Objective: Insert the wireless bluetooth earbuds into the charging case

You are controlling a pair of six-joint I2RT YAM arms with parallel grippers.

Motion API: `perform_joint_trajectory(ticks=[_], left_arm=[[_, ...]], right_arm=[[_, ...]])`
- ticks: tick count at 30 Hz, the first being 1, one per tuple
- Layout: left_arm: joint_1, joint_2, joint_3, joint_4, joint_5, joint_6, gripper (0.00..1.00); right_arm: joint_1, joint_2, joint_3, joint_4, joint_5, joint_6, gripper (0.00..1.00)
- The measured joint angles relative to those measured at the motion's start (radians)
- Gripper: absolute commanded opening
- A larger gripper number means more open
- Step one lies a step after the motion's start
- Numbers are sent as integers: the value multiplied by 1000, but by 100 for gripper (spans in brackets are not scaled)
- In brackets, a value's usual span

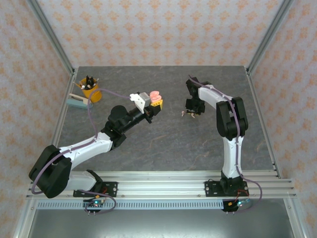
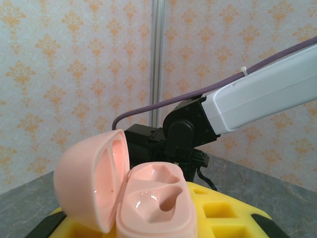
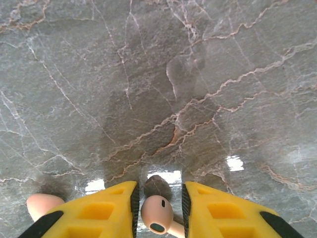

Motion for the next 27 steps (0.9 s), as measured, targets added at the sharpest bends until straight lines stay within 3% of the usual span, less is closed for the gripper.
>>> perform_joint_trajectory(ticks=[27], left_arm=[[0, 0, 2, 0, 0, 0, 0]], right_arm=[[14, -40, -67, 54, 5, 1, 24]])
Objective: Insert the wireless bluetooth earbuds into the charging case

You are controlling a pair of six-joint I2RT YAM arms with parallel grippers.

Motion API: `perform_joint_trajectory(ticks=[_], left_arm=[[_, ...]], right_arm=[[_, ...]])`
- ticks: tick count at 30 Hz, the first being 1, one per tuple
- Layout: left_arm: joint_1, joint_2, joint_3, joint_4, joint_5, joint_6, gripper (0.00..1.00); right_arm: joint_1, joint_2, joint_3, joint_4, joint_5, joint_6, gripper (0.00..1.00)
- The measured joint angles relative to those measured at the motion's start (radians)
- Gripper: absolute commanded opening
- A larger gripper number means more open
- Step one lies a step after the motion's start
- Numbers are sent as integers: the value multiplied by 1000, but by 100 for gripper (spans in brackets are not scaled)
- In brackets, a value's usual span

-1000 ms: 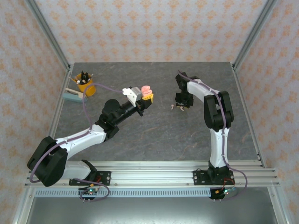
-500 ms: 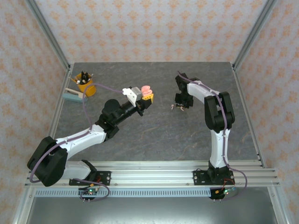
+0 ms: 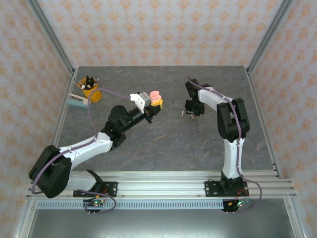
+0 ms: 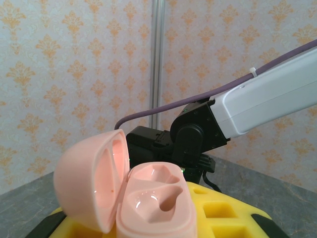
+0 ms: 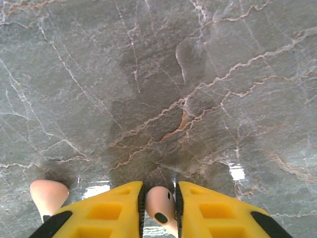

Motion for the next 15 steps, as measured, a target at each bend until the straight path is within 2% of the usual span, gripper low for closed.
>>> perform_joint_trajectory(ticks=[15], left_arm=[[0, 0, 5, -24, 0, 0, 0]], right_arm=[[1, -8, -5, 1, -1, 7, 16]])
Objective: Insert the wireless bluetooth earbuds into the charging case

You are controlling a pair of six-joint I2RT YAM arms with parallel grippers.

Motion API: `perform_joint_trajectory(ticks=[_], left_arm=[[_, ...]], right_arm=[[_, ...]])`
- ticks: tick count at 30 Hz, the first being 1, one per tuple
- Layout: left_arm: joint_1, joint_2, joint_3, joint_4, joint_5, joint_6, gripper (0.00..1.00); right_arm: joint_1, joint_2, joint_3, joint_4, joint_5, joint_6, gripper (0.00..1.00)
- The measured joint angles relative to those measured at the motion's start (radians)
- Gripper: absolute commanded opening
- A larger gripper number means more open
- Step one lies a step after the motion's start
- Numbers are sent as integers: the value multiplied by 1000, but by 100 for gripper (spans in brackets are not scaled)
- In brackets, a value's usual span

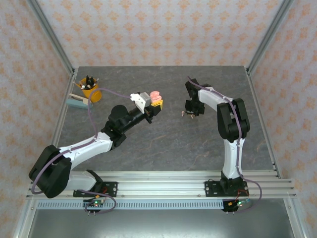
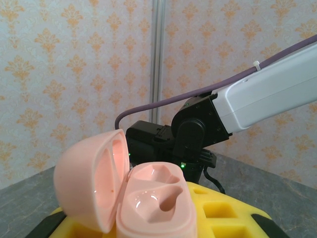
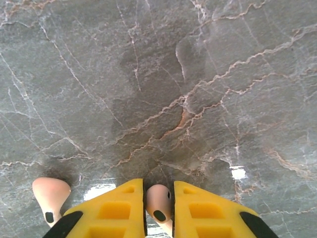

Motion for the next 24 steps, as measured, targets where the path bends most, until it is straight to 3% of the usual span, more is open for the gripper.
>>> perform_joint_trajectory(ticks=[13, 24], left_arm=[[0, 0, 10, -16, 0, 0, 0], [0, -22, 10, -61, 5, 15, 0]], right_arm=[[7, -117, -150, 39, -66, 51, 16], [7, -360, -272, 122, -131, 97, 17]])
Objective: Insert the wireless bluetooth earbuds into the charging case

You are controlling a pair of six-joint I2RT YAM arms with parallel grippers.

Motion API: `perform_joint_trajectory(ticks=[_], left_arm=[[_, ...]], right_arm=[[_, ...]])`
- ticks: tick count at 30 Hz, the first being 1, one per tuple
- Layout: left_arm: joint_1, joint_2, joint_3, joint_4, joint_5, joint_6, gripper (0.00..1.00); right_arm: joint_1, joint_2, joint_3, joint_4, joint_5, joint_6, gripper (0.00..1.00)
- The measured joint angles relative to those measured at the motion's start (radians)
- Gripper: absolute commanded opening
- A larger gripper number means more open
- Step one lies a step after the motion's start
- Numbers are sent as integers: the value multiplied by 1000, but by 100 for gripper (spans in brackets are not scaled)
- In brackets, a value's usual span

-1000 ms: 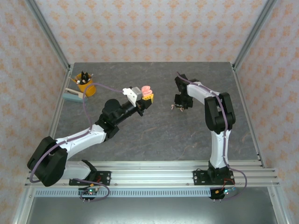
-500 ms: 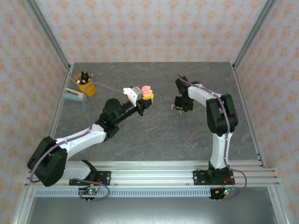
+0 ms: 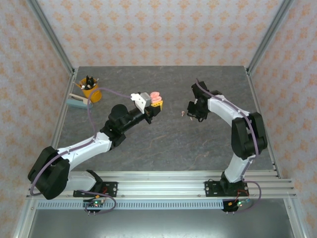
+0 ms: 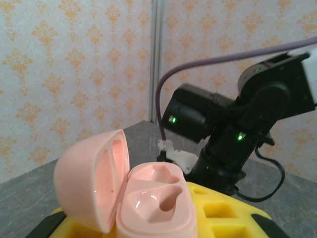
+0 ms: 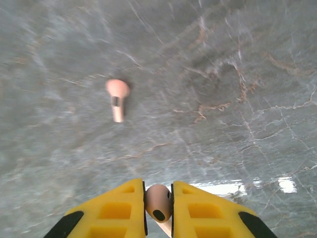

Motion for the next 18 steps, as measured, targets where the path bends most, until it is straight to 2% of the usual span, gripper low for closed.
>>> perform_joint_trajectory(ticks=[10, 18], left_arm=[[0, -24, 30, -57, 67, 29, 0], [0, -24, 106, -86, 148, 40, 0]], right_arm=[[0, -280, 16, 76, -91, 39, 18], [0, -397, 139, 159, -184, 85, 19]])
